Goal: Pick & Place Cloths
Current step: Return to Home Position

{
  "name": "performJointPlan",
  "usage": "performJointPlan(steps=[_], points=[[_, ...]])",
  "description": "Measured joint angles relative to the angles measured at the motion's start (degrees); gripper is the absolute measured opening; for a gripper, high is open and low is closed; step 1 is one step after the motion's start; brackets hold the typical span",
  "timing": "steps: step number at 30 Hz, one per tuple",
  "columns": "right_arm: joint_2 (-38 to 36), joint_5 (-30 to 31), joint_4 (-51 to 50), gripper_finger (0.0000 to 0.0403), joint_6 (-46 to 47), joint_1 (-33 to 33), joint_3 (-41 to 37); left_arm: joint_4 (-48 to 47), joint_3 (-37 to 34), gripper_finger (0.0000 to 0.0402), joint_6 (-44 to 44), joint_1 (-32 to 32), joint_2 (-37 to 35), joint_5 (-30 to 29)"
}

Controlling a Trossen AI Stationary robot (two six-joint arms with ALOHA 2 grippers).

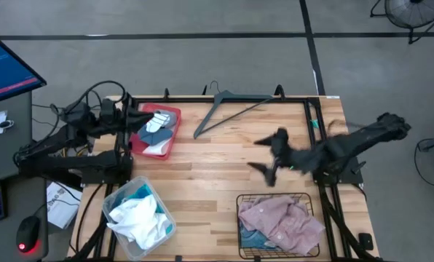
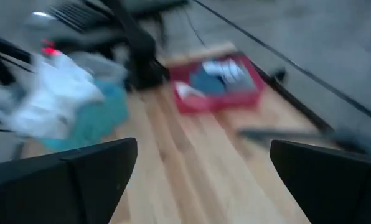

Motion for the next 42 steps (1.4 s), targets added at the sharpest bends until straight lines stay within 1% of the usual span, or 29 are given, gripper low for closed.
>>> performJointPlan(steps=[3, 5, 7, 9, 11, 13, 15, 18, 21, 23, 26, 30, 36, 39, 42], points=[[-7.4, -10.8, 3.0, 0.0363, -8.6, -4.7, 0.0, 0.0, -2.3, 0.0000, 1.3, -3.2, -0.5, 0.0], [-12.5, -17.9, 4.2, 0.0363, -12.0, -7.4, -0.4, 0.2, -4.2, 0.0000, 1.3, -5.3, -0.4, 0.0], [-17.3, -21.9, 5.4, 0.0363, -13.5, -9.5, -2.4, 1.0, -6.4, 0.0000, 1.3, -7.7, -0.3, 0.0], [-22.1, -22.6, 6.6, 0.0363, -13.8, -11.0, -5.9, 2.5, -8.6, 0.0000, 1.3, -9.9, -0.3, -0.2], [-27.4, -22.7, 7.9, 0.0363, -13.3, -12.3, -10.4, 4.0, -10.5, 0.0000, 1.4, -11.7, -0.5, -1.9], [-32.0, -22.9, 11.5, 0.0363, -12.7, -13.4, -15.6, 3.9, -11.6, 0.0000, 1.3, -12.9, -1.0, -3.4], [-36.5, -24.4, 16.4, 0.0363, -12.7, -14.2, -20.5, 4.3, -12.3, 0.0000, 1.3, -13.7, -1.9, -3.7], [-42.6, -27.6, 22.0, 0.0363, -12.6, -14.4, -26.5, 4.2, -12.6, 0.0000, 0.8, -14.3, -3.7, -3.7], [-47.7, -27.8, 23.8, 0.0363, -12.0, -14.4, -31.5, 3.8, -12.7, 0.0000, 0.2, -14.3, -5.8, -3.9], [-50.8, -27.7, 26.8, 0.0363, -12.0, -14.4, -34.8, 3.0, -12.7, 0.0000, -0.2, -14.3, -7.3, -4.8], [-55.6, -27.8, 28.8, 0.0363, -12.0, -14.4, -39.3, -0.7, -12.7, 0.0000, -0.8, -14.3, -9.4, -6.3], [-60.7, -27.8, 31.9, 0.0363, -12.0, -14.4, -45.6, -6.0, -12.7, 0.0000, -3.9, -14.3, -11.5, -7.2], [-67.1, -28.3, 34.3, 0.0363, -12.0, -14.3, -53.3, -6.1, -15.5, 0.0000, -4.3, -15.8, -13.1, -7.0], [-67.2, -28.3, 37.2, 0.0363, -12.1, -14.3, -57.3, -7.0, -17.1, 0.0000, -5.5, -16.2, -13.5, -5.8], [-67.2, -28.2, 41.8, 0.0363, -11.9, -14.9, -60.4, -10.5, -17.2, 0.0000, -5.9, -16.4, -14.6, -3.9]])
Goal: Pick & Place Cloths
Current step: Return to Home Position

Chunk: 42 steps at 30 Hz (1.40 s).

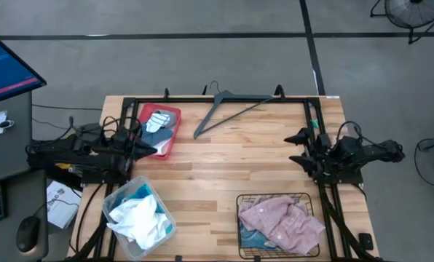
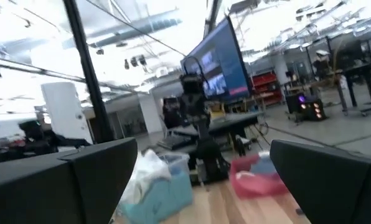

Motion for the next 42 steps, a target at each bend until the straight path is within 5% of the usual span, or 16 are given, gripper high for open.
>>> performJointPlan(steps=[6, 11, 15, 23, 31, 42], points=[[-0.1, 2.7, 0.2, 0.0363, -1.3, -1.6, -3.7, -10.1, 0.0, 0.0000, -0.5, 0.0, -7.5, 0.4], [-0.1, 3.0, -6.4, 0.0363, 9.9, -1.7, -3.7, -15.6, 0.0, 0.0000, -1.1, 0.0, -15.6, 0.2], [0.2, 3.0, -7.9, 0.0363, 16.5, -1.8, -3.7, -17.3, 0.0, 0.0000, 0.1, 0.0, -15.2, 1.0], [0.7, 3.0, -9.1, 0.0363, 18.3, -1.7, -3.7, -8.8, -3.5, 0.0000, 2.4, 0.0, -15.6, 1.6], [0.8, 3.0, -9.5, 0.0363, 18.3, -1.7, -3.8, 8.1, -15.5, 0.0000, 5.9, 0.0, -15.7, 3.8], [0.8, 3.0, -9.6, 0.0363, 18.3, -1.7, -3.8, 11.5, -25.6, 0.0001, 5.9, 0.0, -15.7, 3.9]])
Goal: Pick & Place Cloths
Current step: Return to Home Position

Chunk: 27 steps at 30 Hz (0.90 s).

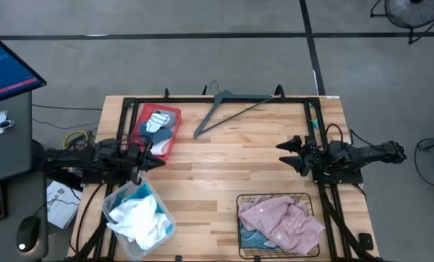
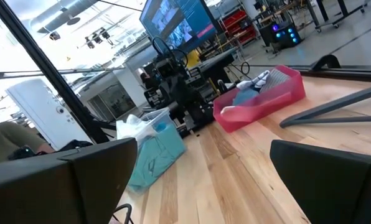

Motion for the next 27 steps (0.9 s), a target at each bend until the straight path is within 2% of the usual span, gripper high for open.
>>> performJointPlan(steps=[5, 27], points=[[0.0, 0.0, -0.2, 0.0363, 0.0, 0.0, 0.0, 2.7, -0.9, 0.0001, -0.6, 0.0, 1.2, 0.9], [0.0, 0.0, -0.2, 0.0363, 0.0, 0.0, 0.0, 3.2, -1.0, 0.0001, -1.4, 0.0, 1.6, 0.6]])
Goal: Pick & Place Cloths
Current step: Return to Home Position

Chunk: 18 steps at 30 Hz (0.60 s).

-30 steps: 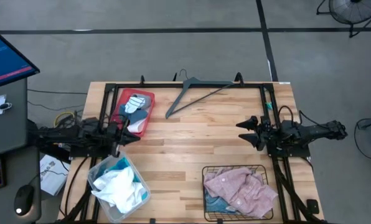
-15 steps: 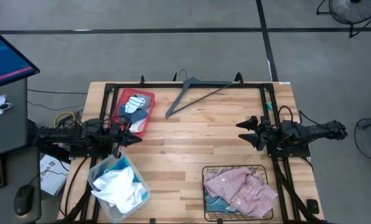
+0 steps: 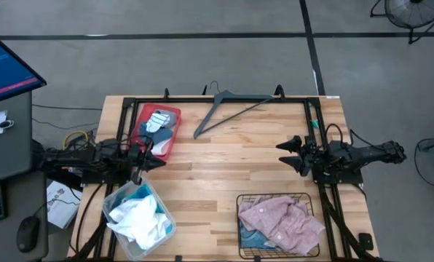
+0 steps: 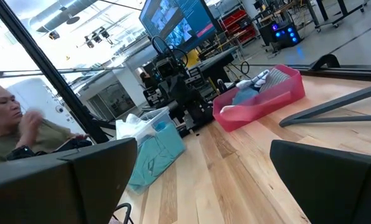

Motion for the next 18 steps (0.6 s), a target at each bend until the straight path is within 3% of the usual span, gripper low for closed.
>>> performJointPlan(steps=[18], points=[[0.0, 0.0, 0.0, 0.0363, 0.0, 0.0, 0.0, 0.9, 0.0, 0.0001, 0.0, 0.0, 0.0, 0.0]])
